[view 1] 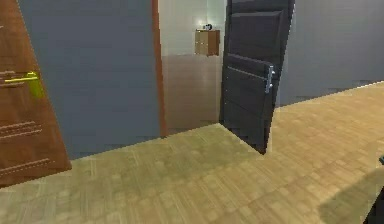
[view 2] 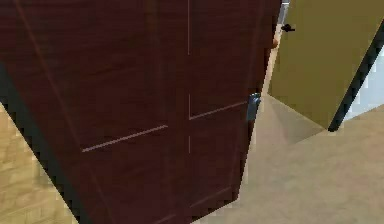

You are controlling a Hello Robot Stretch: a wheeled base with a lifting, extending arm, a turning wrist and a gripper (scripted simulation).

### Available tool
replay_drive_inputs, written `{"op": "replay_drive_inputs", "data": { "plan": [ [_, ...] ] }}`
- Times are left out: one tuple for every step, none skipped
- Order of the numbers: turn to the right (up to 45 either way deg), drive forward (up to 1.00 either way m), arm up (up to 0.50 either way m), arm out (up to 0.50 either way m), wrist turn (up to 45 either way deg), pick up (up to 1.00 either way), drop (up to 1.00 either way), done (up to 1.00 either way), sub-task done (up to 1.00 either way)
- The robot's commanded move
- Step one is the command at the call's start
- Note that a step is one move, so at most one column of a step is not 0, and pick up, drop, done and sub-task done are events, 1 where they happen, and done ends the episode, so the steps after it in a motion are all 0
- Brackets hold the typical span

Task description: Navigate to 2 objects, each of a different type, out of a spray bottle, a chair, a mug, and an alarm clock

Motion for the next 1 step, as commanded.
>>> {"op": "replay_drive_inputs", "data": {
  "plan": [
    [-3.0,0.0,0.0,0.0,0.0,0.0,0.0,0.0,0.0]
  ]
}}
